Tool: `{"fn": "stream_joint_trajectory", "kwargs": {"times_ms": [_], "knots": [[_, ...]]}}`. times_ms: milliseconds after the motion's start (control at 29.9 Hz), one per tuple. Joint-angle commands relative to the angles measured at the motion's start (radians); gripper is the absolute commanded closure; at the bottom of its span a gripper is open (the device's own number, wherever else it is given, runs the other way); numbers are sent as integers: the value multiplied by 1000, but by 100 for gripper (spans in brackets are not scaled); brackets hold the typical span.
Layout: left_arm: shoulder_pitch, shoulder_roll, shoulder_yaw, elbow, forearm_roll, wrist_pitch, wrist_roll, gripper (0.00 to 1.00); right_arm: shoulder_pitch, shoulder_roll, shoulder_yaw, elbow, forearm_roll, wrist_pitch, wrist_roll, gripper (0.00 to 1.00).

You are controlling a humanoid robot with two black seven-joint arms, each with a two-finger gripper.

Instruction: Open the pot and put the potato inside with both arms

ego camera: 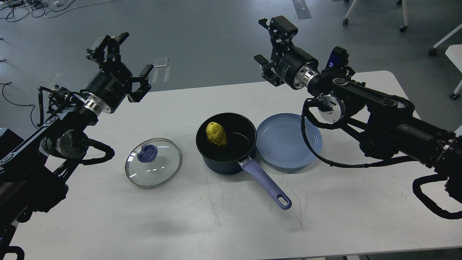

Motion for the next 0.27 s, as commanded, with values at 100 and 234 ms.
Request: {"fn": "stream_joint_trajectory", "kwargs": {"times_ms": [100, 234], "knots": [[0, 0, 3, -1, 4, 0, 2, 1, -24, -8, 32, 19, 1, 1, 0, 0], [0, -17, 23, -1, 11, 0, 4, 1, -36, -30, 59, 34, 3, 15, -2, 0]]}}
